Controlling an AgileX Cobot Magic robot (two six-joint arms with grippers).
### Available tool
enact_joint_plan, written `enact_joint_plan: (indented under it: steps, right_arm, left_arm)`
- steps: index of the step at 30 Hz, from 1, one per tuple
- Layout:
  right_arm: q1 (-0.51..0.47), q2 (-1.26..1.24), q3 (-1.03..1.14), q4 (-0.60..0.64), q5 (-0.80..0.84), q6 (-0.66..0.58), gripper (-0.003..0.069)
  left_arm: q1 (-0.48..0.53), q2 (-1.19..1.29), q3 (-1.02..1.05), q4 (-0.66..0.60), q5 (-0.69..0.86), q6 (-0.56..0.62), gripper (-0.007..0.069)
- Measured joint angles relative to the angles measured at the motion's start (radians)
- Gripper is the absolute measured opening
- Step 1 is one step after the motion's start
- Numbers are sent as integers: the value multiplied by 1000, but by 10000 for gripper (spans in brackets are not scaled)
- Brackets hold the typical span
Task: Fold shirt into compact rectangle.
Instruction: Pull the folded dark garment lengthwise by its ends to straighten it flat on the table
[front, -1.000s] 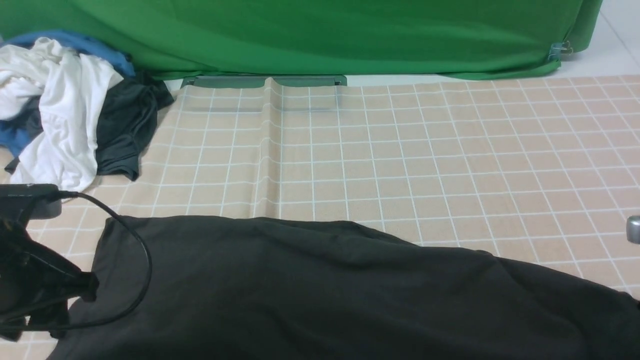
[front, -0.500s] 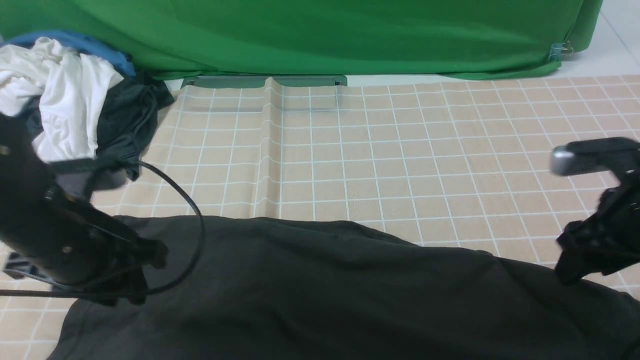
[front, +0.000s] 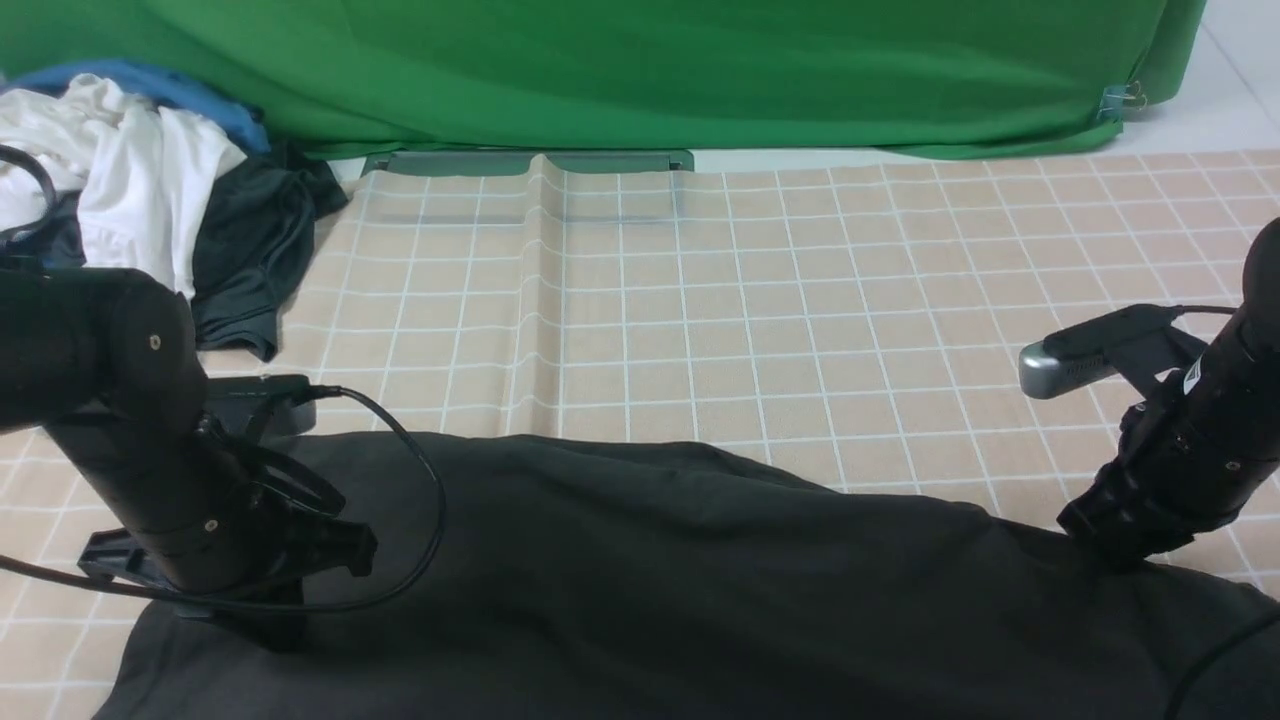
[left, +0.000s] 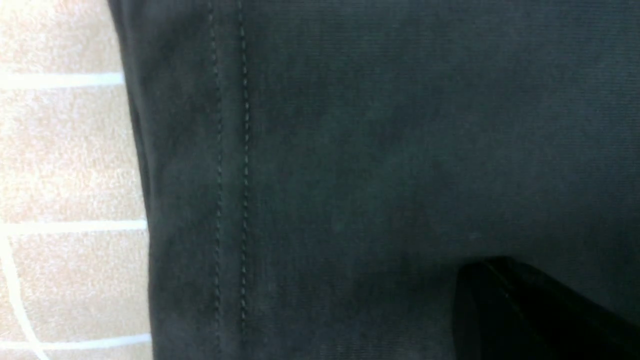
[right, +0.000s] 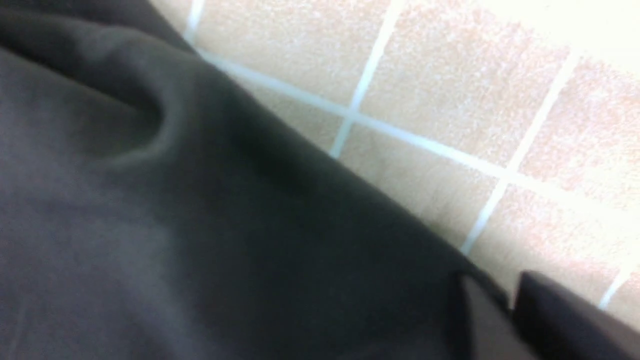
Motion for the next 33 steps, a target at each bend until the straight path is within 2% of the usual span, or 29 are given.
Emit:
enact_joint_plan:
  steps: [3,8,15,20,26,29,32,33]
  right_arm:
    - [0,0,-7,-11,6,1,41]
    - [0,0,-63,-41,70,11,40]
    - [0,0,-110,-141,141,96,39]
    - [-1,0,-110,-151,148,119,39]
    - [-14,0,-110,-225,85,264,42]
    - [-18,0,-110,-246,68,291,65]
    - [-20,0,-110,-259,63,301,139]
    - [-20,0,-114,-262,64,303,204]
  left_arm:
    - [0,0,0,0,-1,0,17]
    - [0,0,0,0,1,5,17]
    - [0,0,0,0,2,4,19]
    - [0,0,0,0,2,4,19]
    - [0,0,0,0,1,4,19]
    - [0,0,0,0,-9,4,19]
    - [0,0,-2,0,-14,4,19]
    - [0,0,-12,0,-14,4,19]
